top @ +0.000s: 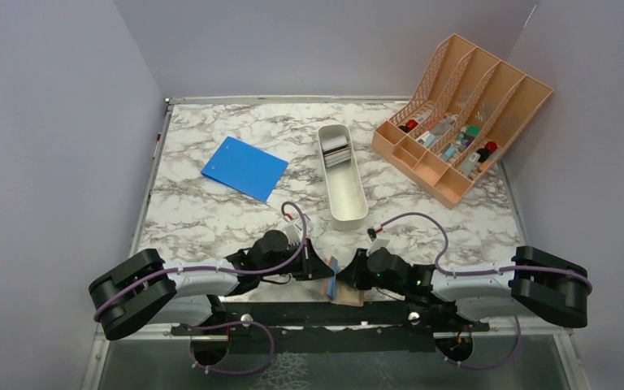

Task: Put the credit cards into the card holder
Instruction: Turn over the card slot in the card holder.

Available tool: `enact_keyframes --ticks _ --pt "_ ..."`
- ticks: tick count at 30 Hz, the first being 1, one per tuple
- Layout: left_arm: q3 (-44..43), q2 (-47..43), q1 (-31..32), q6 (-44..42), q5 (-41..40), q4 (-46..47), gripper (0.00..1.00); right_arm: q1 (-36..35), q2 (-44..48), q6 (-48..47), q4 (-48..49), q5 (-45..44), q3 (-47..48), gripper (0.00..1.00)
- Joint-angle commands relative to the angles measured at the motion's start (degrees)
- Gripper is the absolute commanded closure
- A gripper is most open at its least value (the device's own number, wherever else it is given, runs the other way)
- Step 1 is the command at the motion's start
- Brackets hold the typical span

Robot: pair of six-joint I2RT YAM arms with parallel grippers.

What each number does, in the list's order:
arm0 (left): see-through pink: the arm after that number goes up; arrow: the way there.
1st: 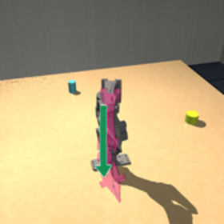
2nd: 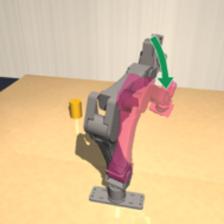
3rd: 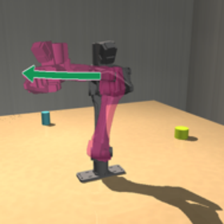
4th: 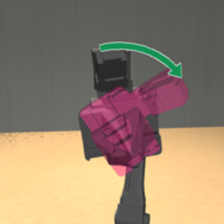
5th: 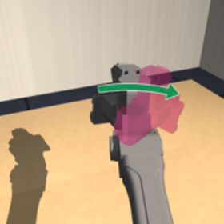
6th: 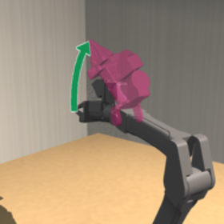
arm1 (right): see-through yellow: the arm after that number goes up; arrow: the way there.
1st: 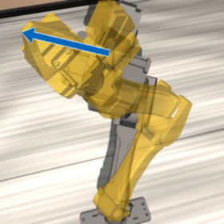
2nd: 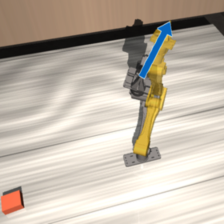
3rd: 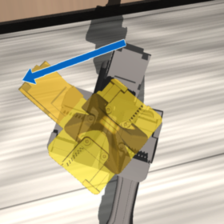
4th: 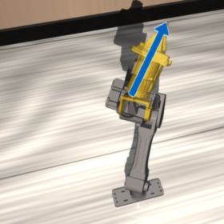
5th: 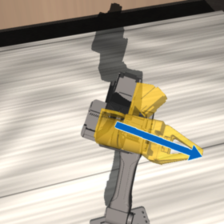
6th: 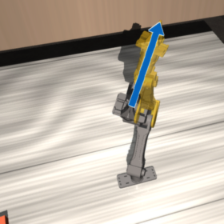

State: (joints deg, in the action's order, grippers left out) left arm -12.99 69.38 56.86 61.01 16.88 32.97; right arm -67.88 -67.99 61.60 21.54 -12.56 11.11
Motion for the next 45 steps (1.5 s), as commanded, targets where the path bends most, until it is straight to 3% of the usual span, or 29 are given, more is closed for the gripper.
enact_keyframes --ticks 1,22,31,41,45 --pt "0.67 -0.57 0.55 -0.27 -0.12 2.95 1.00 -0.33 -1.53 -1.34 0.67 0.36 0.76 0.80" --pt "0.41 3.29 0.53 -0.63 -0.65 2.85 1.00 -0.33 0.07 -1.07 -1.62 -0.34 0.46 0.75" --pt "-1.12 5.79 0.53 -0.95 -1.38 -0.54 0.97 -0.33 6.71 -0.97 -8.59 -3.44 -0.19 0.69" --pt "-2.02 5.32 0.53 -2.01 -3.31 -4.16 1.00 -0.33 18.93 1.53 -21.97 -8.37 0.06 0.52" --pt "-3.21 6.57 0.53 -2.68 -3.20 -4.71 1.00 -0.35 20.64 0.84 -20.20 -8.32 -1.85 0.54"
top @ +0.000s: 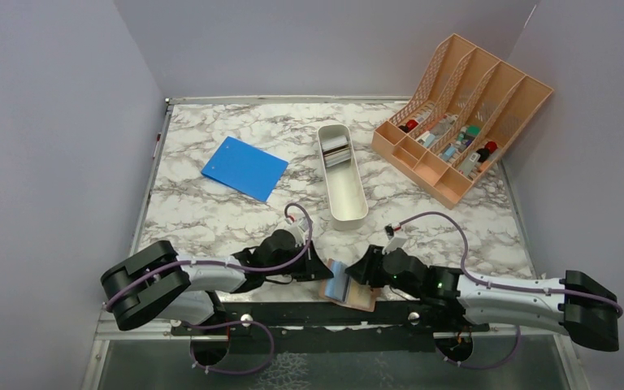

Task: Put the credit cards into the card holder
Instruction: Turn over the card slot in the card holder.

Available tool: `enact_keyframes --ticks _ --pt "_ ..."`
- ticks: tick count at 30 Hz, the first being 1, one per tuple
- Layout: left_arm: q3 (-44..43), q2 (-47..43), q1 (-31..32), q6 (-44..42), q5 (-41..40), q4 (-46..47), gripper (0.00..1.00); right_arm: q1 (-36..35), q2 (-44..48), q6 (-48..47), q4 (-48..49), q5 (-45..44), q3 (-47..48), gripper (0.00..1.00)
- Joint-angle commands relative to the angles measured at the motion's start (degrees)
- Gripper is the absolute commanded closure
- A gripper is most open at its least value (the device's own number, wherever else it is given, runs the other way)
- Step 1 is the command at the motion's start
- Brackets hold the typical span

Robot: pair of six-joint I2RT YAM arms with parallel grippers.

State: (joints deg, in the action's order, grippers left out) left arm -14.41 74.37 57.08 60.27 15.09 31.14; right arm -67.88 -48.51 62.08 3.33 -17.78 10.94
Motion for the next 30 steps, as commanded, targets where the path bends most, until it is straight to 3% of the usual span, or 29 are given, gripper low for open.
enact_keyframes --ticks 1,7,12,23,24,27,30 --pt "-2.10 2.02 0.31 -2.06 -1.26 -2.92 1.00 -0.33 0.65 0.52 -1.82 -3.01 -1.73 0.56" --pt "-3.31 3.75 0.31 -2.26 -0.74 -3.18 1.00 -0.33 -4.45 0.36 1.42 -1.20 -0.90 0.65" --pt "-3.80 3.17 0.39 -2.31 -0.21 -3.27 0.88 -0.34 -6.48 0.08 3.13 -0.52 -0.59 0.66" --pt "-6.32 5.56 0.57 -2.70 1.96 -3.27 0.83 -0.34 -6.32 0.41 5.85 -0.11 -2.49 0.69" --pt "-6.47 5.51 0.58 -2.70 2.10 -3.27 0.84 -0.33 -6.46 0.27 5.86 0.01 -2.36 0.69" --pt "-6.52 4.04 0.50 -2.78 1.51 -4.69 1.00 -0.33 -5.96 -0.39 2.94 -0.10 -0.22 0.65" --pt "-7.97 0.59 0.49 -4.30 -2.29 -13.18 1.00 -0.33 -3.08 -0.75 -4.37 -0.96 3.16 0.61"
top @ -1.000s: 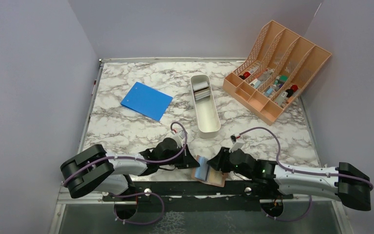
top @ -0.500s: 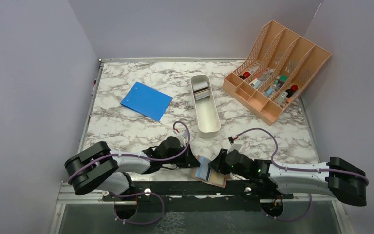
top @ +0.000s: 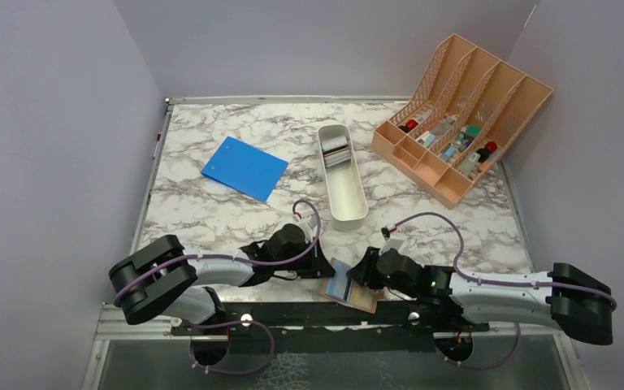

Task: Put the credit cards into the card holder
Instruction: Turn over the card slot in the card holder.

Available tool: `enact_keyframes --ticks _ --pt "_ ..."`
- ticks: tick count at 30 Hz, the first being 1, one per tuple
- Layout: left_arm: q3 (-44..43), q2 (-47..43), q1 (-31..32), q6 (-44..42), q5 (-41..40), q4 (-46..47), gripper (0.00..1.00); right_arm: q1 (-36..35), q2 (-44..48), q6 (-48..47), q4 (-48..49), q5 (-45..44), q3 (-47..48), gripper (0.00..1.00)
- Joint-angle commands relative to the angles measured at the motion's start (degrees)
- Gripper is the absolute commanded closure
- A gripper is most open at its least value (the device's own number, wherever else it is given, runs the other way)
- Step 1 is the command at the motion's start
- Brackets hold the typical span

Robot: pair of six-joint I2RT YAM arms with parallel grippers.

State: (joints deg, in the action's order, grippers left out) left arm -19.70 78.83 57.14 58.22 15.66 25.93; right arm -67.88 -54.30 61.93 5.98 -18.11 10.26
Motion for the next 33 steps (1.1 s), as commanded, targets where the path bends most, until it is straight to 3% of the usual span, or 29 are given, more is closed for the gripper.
enact_keyframes --ticks 1,8,16,22,27,33 --pt "-3.84 -5.12 0.42 -3.23 -4.99 -12.53 1.00 -0.33 3.95 -0.97 -9.23 -0.75 4.79 0.59" --pt "-11.65 -9.91 0.42 -6.28 -15.38 -36.98 1.00 -0.39 7.44 -2.94 -15.90 -1.11 6.40 0.62" --pt "-18.32 -7.13 0.60 -7.42 -17.48 -46.57 1.00 -0.33 0.26 -3.34 -14.53 -2.56 6.32 0.69" --pt "-21.79 -6.16 0.77 -8.10 -13.04 -45.19 1.00 -0.33 -5.42 -3.45 -9.39 -2.32 4.70 0.71" --pt "-19.28 -5.93 0.77 -6.46 -5.27 -34.77 1.00 -0.33 -8.20 -2.88 -3.64 -1.75 2.58 0.73" --pt "-17.29 -2.16 0.77 -5.86 -5.23 -32.66 1.00 -0.33 -8.18 -2.41 -3.64 -3.31 2.59 0.72"
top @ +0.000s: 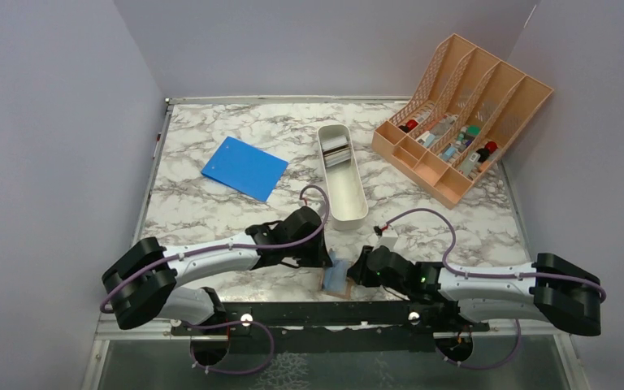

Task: Put the credit cards into the card holder
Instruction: Turn over the card slot in the card holder.

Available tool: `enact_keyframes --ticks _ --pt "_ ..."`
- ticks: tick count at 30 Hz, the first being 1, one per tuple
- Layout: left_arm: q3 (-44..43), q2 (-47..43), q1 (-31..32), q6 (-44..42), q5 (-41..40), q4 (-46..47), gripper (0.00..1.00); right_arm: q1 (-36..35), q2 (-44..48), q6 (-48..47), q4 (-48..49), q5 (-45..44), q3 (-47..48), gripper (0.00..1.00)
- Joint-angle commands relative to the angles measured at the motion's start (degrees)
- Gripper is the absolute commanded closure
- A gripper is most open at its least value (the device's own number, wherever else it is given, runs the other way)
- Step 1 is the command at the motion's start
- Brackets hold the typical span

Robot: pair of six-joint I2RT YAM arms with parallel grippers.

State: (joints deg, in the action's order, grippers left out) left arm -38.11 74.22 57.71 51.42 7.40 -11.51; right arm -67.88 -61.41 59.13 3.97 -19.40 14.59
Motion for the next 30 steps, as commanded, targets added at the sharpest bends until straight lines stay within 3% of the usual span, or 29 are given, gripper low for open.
enact_keyframes --ticks 1,9,15,21,28,30 --pt "1.37 2.70 0.21 1.08 2.52 4.71 1.00 -0.33 -0.59 0.59 -2.59 -2.44 -1.56 0.71" --pt "5.10 -1.63 -3.53 2.78 0.28 3.75 1.00 -0.33 9.76 1.41 -14.93 -5.73 0.53 0.62" --pt "8.99 -4.95 -7.34 3.26 2.08 5.75 1.00 -0.39 14.31 -3.08 -18.34 -6.10 3.20 0.53" --pt "11.47 -5.72 -8.58 2.98 4.84 8.77 0.85 -0.35 13.82 -8.87 -21.26 -9.34 9.11 0.40" --pt "12.02 -6.60 -8.66 2.05 5.18 9.14 0.82 -0.33 14.16 -28.93 -13.82 -11.96 14.63 0.36" --pt "12.15 -6.92 -8.66 1.79 5.54 9.39 0.91 0.02 12.84 -34.91 -12.89 -14.90 17.50 0.36"
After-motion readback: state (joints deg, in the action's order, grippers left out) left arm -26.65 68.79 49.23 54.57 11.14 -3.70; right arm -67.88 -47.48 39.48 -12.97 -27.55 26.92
